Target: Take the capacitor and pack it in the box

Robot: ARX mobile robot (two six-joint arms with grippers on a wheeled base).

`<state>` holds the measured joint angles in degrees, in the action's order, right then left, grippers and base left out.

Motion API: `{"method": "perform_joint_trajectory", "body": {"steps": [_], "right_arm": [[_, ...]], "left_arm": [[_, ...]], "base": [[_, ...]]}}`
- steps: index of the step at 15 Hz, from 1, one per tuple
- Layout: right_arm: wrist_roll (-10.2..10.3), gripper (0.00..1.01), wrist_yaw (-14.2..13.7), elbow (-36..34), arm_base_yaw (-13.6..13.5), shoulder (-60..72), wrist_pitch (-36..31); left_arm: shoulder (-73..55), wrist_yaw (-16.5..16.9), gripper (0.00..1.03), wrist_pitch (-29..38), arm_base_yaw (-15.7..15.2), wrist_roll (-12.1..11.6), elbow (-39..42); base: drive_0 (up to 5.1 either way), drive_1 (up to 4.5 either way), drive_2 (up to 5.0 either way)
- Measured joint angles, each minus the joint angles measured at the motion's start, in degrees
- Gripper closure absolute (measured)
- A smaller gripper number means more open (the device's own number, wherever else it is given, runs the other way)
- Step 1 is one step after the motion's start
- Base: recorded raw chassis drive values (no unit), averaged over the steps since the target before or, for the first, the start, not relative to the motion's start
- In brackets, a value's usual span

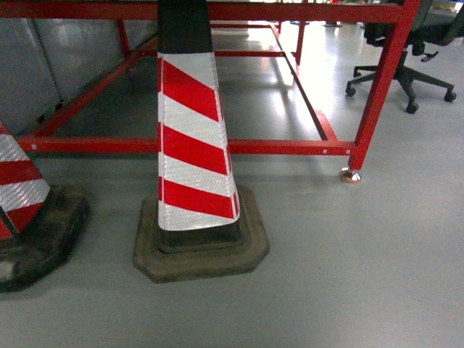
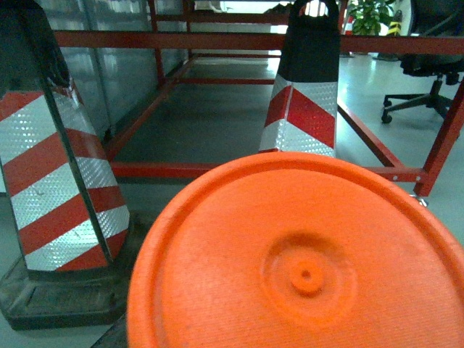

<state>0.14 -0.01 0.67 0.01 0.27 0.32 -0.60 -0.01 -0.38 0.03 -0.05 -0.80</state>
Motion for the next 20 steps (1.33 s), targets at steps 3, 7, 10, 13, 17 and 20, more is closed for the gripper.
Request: {"method": "perform_joint_trajectory", "body": {"steps": [3, 7, 10, 13, 17, 20], "right_arm": [[0.0, 0.03, 0.1, 0.0, 0.0, 0.0, 0.1], [0.0, 0.03, 0.0, 0.0, 0.0, 0.0, 0.0], [0.0, 0.03, 0.0, 0.0, 0.0, 0.0, 0.1], [0.1, 0.03, 0.0, 0.0, 0.0, 0.0, 0.0], [0.0, 0.03, 0.0, 0.0, 0.0, 0.0, -0.1], [0.1, 0.03, 0.0, 0.0, 0.0, 0.0, 0.0]], "left_arm": [[0.0, 0.0, 0.60, -0.2, 0.0, 0.0, 0.0], [0.0, 0.0, 0.60, 0.0, 0.0, 0.0, 0.0], [0.0, 0.0, 0.60, -0.2, 0.0, 0.0, 0.0], [0.0, 0.0, 0.60, 0.0, 0.0, 0.0, 0.0], [0.0, 0.0, 0.60, 0.0, 0.0, 0.0, 0.0], [0.0, 0.0, 0.60, 0.0, 0.0, 0.0, 0.0]], "base": [[0.0, 0.00, 0.0], [0.0, 0.00, 0.0], [0.0, 0.00, 0.0], [0.0, 0.00, 0.0], [0.0, 0.00, 0.0], [0.0, 0.00, 0.0]]}}
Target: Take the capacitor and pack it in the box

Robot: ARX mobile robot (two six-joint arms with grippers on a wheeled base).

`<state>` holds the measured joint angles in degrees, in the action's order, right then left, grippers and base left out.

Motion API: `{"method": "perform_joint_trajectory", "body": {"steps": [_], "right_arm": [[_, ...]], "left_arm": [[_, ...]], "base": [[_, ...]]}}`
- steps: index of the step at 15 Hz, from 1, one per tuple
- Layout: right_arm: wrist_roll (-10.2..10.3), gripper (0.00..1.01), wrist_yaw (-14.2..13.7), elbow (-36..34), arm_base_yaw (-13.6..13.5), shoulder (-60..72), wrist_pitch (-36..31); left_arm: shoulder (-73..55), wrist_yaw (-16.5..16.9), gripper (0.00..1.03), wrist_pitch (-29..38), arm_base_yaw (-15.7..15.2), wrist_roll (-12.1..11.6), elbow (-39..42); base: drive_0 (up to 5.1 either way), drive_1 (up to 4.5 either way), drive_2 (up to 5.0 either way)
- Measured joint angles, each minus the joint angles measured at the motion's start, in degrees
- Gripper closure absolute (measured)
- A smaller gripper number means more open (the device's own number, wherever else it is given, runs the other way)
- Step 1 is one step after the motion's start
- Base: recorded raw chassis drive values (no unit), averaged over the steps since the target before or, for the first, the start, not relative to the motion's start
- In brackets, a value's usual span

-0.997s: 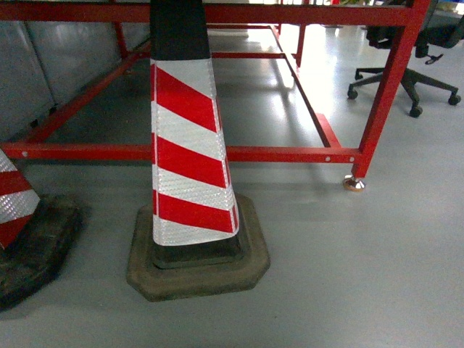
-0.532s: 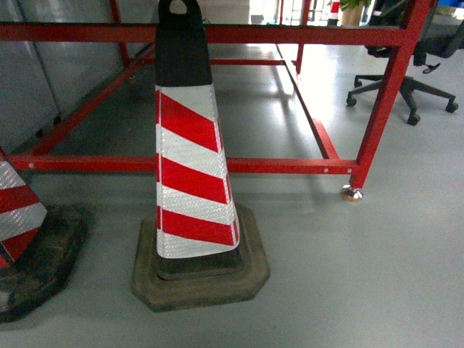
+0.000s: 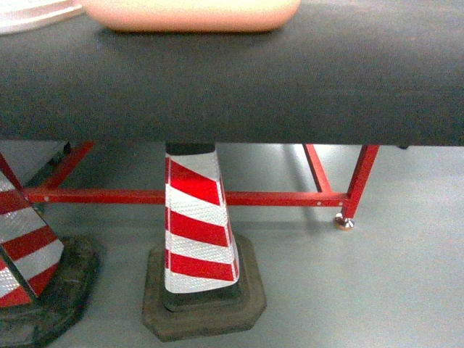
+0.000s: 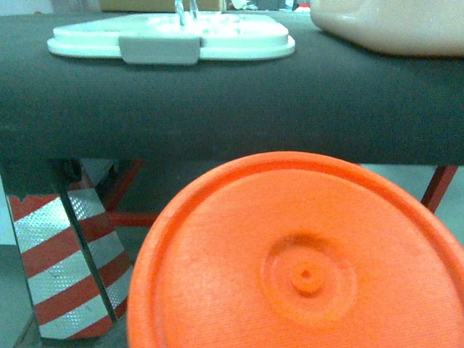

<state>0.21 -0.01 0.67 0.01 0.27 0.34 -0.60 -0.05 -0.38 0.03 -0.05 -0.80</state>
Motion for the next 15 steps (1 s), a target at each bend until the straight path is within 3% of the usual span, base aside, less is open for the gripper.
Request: {"method": "perform_joint_trajectory", "body": {"steps": [15], "right_arm": [[-0.1, 0.03, 0.0, 0.0, 0.0, 0.0, 0.1]], "left_arm": [[0.0, 0.1, 0.60, 0.0, 0.0, 0.0, 0.0]], "base": [[0.0, 0.00, 0.0]]}}
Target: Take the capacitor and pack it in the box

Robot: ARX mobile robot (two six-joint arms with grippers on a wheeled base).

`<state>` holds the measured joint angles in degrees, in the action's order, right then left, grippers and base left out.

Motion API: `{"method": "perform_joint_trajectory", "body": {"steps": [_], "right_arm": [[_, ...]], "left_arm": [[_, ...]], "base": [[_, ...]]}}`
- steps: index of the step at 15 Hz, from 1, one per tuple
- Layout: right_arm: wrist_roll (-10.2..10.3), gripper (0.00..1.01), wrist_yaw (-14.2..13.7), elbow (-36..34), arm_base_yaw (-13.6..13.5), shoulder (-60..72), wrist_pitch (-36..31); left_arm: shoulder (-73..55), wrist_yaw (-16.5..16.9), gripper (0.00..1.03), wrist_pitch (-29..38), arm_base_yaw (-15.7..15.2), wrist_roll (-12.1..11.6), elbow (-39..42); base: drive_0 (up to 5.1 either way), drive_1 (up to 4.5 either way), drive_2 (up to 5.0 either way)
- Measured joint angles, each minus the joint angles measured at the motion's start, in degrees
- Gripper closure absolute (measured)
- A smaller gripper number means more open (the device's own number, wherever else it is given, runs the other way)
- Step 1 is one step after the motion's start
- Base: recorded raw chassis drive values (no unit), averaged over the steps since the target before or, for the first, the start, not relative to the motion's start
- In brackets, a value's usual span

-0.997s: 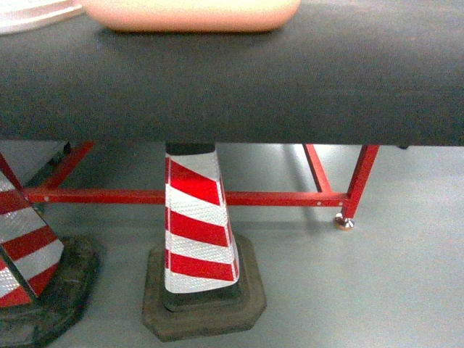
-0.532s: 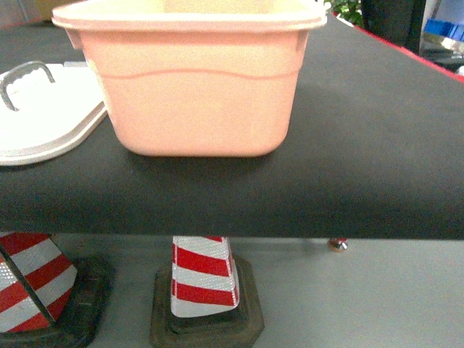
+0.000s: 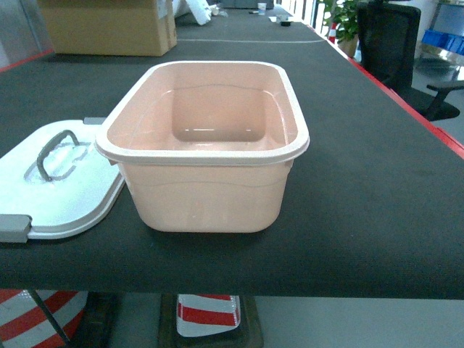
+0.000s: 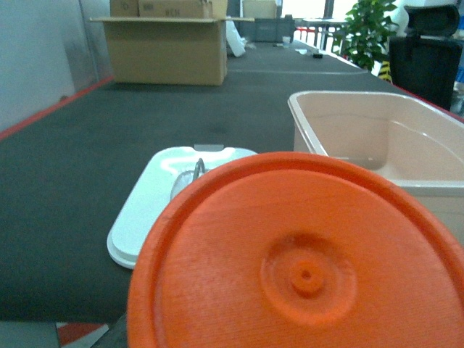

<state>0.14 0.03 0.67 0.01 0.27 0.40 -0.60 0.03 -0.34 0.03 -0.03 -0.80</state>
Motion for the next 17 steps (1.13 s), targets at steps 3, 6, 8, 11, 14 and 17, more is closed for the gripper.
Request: {"method": "perform_joint_trajectory", "body": {"steps": [3, 6, 8, 11, 14, 17], "right_arm": [[0.0, 0.03, 0.0, 0.0, 0.0, 0.0, -0.1], [0.0, 0.03, 0.0, 0.0, 0.0, 0.0, -0.1], [0.0, 0.03, 0.0, 0.0, 0.0, 0.0, -0.1], [0.0, 0.03, 0.0, 0.0, 0.0, 0.0, -0.1], [0.0, 0.03, 0.0, 0.0, 0.0, 0.0, -0.1], [0.0, 0.03, 0.0, 0.0, 0.0, 0.0, -0.1]], "left_arm": [[0.0, -0.1, 0.60, 0.0, 0.0, 0.0, 0.0], [0.0, -0.1, 0.60, 0.0, 0.0, 0.0, 0.0], [0.0, -0.1, 0.60, 0.0, 0.0, 0.0, 0.0], [0.0, -0.1, 0.60, 0.0, 0.0, 0.0, 0.0], [0.0, -0.1, 0.60, 0.0, 0.0, 0.0, 0.0], [-8.5, -11.9, 0.60, 12.0, 5.7, -2.4, -0.3]], "base": [[0.0, 0.00, 0.0], [0.0, 0.00, 0.0], [0.0, 0.00, 0.0], [0.0, 0.00, 0.0], [0.0, 0.00, 0.0], [0.0, 0.00, 0.0]]}}
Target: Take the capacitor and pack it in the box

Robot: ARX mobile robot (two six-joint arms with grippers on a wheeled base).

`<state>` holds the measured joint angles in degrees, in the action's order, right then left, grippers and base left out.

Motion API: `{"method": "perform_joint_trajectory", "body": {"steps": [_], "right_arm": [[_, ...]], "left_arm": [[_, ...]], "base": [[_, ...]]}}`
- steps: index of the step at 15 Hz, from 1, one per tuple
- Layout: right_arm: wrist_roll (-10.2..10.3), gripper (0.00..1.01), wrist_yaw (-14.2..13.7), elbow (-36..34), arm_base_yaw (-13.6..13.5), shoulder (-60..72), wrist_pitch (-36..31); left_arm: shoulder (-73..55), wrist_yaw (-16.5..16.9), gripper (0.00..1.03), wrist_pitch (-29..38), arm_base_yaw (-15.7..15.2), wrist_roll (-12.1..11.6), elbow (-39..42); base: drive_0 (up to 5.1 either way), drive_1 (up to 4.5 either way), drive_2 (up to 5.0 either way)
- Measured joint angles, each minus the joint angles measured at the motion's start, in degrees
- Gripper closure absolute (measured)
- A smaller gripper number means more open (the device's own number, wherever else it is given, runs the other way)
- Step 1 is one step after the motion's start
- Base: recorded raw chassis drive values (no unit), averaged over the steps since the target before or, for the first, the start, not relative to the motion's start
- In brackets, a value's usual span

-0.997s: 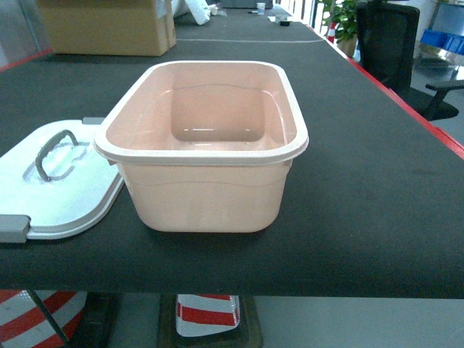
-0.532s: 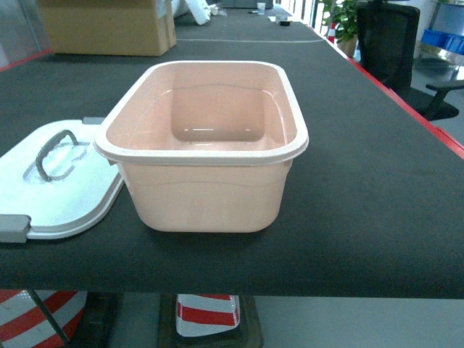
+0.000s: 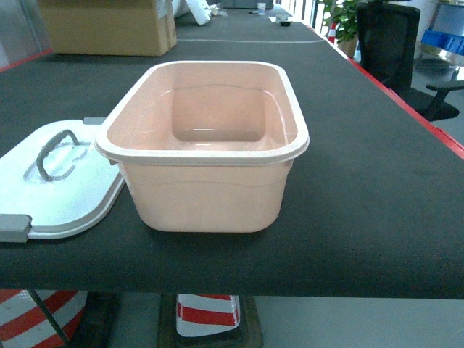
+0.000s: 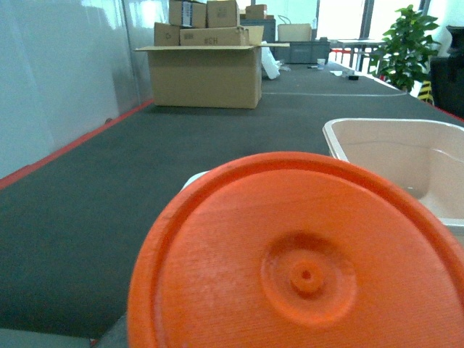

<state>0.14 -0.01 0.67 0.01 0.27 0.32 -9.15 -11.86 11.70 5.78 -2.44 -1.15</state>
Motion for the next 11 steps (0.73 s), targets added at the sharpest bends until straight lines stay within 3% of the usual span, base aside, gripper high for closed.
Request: {"method": "perform_joint_trajectory", "body": {"steps": [1, 2, 3, 4, 5, 7, 8, 9, 11], "right_arm": [[0.0, 0.03, 0.0, 0.0, 0.0, 0.0, -0.1], [0.0, 0.03, 0.0, 0.0, 0.0, 0.0, 0.0], [0.0, 0.03, 0.0, 0.0, 0.0, 0.0, 0.0], [0.0, 0.03, 0.0, 0.0, 0.0, 0.0, 0.0], [0.0, 0.03, 0.0, 0.0, 0.0, 0.0, 0.0], [0.0, 0.03, 0.0, 0.0, 0.0, 0.0, 0.0], [0.0, 0.03, 0.0, 0.0, 0.0, 0.0, 0.0], [0.0, 0.03, 0.0, 0.0, 0.0, 0.0, 0.0], [0.0, 0.03, 0.0, 0.0, 0.0, 0.0, 0.0]], "left_arm": [[-13.6, -4.1, 0.60, 12.4, 3.8, -0.6, -0.2], [-23.8, -4.9, 0.60, 21.7, 6.3, -0.4, -1.4], [-38.1, -5.1, 0.60, 34.2, 9.7, 0.2, -6.8], [-48.4, -5.1, 0.60, 42.1, 11.5, 0.6, -12.9], [-64.3, -5.2, 0.60, 47.4, 14.1, 0.8, -24.2], [-82.9, -5.4, 0.60, 41.8, 16.6, 2.9, -38.6], [-90.6, -4.9, 0.53, 39.3, 17.6, 3.6, -44.9], [-96.1, -4.8, 0.38, 38.9, 18.1, 3.6, -49.8], [-95.8, -4.8, 0.14, 39.1, 17.2, 3.7, -50.6]], "base": [[0.0, 0.00, 0.0], [0.0, 0.00, 0.0], [0.0, 0.00, 0.0], [0.0, 0.00, 0.0], [0.0, 0.00, 0.0], [0.0, 0.00, 0.0], [0.0, 0.00, 0.0], [0.0, 0.00, 0.0], [0.0, 0.00, 0.0]]}}
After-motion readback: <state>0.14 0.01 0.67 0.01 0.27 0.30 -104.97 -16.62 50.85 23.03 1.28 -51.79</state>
